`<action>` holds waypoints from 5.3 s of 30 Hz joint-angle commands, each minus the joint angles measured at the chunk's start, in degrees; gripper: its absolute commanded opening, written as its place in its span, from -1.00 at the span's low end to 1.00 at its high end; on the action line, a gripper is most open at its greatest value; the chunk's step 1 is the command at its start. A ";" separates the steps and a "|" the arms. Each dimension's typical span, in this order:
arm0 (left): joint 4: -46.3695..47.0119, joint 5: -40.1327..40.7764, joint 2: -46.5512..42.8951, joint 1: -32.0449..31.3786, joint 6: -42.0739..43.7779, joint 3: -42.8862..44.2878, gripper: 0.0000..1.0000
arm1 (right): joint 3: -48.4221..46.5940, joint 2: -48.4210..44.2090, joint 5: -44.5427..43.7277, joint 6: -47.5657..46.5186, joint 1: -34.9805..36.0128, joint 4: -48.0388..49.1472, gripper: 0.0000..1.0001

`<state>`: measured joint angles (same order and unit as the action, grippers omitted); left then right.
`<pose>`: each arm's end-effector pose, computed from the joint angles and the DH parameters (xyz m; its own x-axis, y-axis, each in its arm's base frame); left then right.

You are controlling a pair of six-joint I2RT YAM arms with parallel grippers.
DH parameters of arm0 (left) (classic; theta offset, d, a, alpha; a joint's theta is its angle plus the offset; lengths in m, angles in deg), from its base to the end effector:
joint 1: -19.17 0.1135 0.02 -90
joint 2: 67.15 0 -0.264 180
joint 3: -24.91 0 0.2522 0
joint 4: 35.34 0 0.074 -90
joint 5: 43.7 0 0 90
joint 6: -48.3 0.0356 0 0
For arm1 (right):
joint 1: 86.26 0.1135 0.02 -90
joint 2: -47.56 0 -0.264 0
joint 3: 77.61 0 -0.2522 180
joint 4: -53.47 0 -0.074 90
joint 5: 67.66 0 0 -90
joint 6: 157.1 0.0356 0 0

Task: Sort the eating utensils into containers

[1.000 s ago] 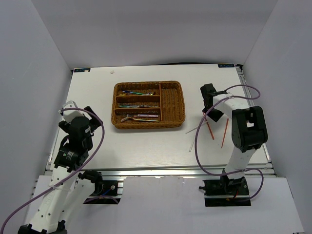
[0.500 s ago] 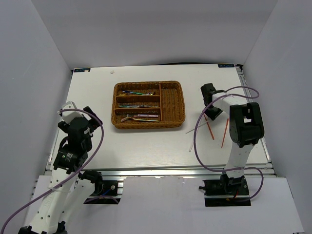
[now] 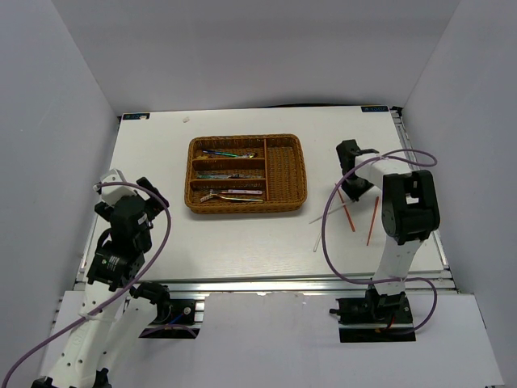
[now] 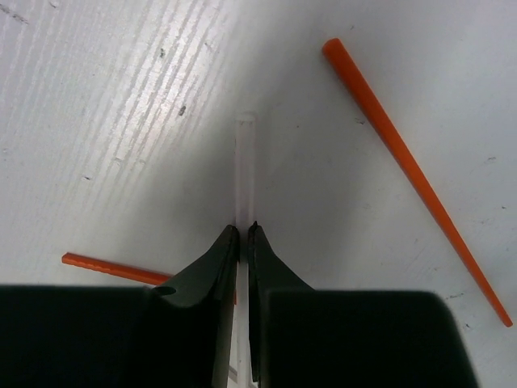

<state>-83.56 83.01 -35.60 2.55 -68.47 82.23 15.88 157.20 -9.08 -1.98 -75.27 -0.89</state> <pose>0.1181 -0.0130 0.3221 -0.1915 -0.3196 -0.9280 -0.4327 0.8761 -0.2125 0.3601 0.0510 0.1612 -0.4502 0.7012 -0.5528 0.8476 0.5303 -0.0176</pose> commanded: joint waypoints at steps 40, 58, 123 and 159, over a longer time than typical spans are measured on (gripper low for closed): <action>0.27 0.47 -0.17 0.19 0.40 -0.40 0.96 | -27.09 2.15 19.29 -40.94 15.11 24.15 -1.00; -0.08 1.17 0.27 0.19 0.22 -0.31 0.96 | -27.36 7.87 23.60 -48.42 17.32 26.36 -1.00; -0.70 2.75 -0.09 0.19 -0.39 -0.13 0.96 | 15.52 -35.11 5.93 -25.23 16.97 8.52 0.79; -1.14 4.16 0.53 0.19 -1.10 -0.04 0.96 | 22.57 -41.44 5.75 -25.22 17.58 7.64 0.79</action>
<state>-84.66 86.40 -35.21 2.55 -69.43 82.23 39.77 116.29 -3.13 -27.47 -58.03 6.82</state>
